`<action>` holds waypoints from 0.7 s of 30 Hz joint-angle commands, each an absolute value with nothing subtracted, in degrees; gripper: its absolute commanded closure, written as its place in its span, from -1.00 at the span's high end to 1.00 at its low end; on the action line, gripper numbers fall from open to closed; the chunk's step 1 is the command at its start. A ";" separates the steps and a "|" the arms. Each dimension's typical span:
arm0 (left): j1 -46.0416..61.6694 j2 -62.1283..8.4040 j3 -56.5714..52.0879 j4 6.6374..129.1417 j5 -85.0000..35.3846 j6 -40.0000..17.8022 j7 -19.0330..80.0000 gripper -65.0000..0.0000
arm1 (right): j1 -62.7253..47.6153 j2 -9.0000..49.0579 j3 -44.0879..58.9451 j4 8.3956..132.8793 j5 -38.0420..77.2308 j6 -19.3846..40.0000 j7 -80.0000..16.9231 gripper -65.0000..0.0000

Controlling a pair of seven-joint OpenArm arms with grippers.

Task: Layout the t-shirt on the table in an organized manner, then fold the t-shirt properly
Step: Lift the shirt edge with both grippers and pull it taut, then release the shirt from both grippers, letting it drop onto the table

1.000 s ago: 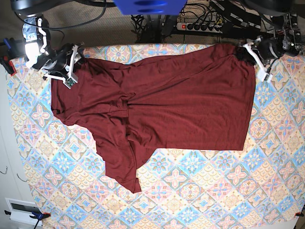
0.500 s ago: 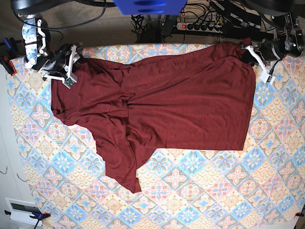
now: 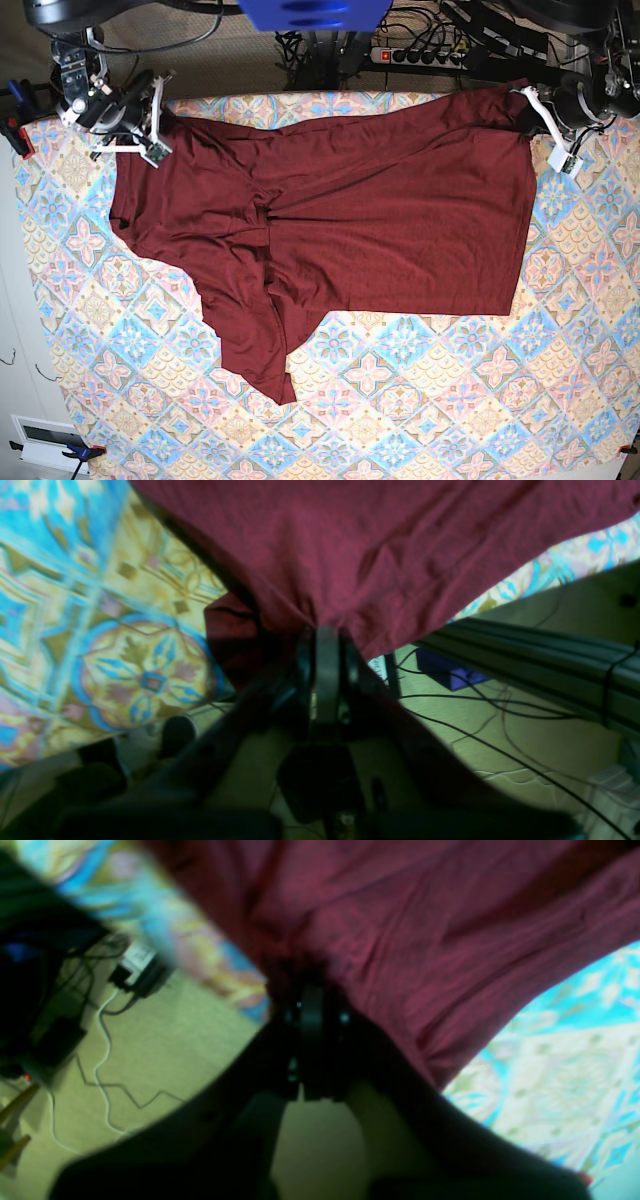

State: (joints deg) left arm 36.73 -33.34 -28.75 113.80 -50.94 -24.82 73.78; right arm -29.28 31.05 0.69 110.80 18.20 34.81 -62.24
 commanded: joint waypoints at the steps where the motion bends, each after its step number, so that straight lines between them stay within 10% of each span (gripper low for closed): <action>1: 37.32 -35.12 -29.32 115.30 -51.74 -26.42 73.10 -1.00 | -29.76 32.13 1.27 111.96 18.24 34.77 -61.93 -0.98; 12: 46.20 -36.09 -42.15 115.56 -51.74 -39.69 73.10 -1.00 | -34.68 32.04 13.49 112.04 29.67 40.00 -61.93 -0.98; 21: 46.99 -36.18 -53.49 115.56 -64.75 -40.00 73.19 -1.00 | -36.88 32.04 28.35 112.04 44.18 40.00 -62.29 -0.98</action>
State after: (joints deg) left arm 46.78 -35.22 -52.29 114.87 -64.01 -39.92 74.17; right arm -36.49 30.81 27.51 111.15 44.10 40.25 -62.63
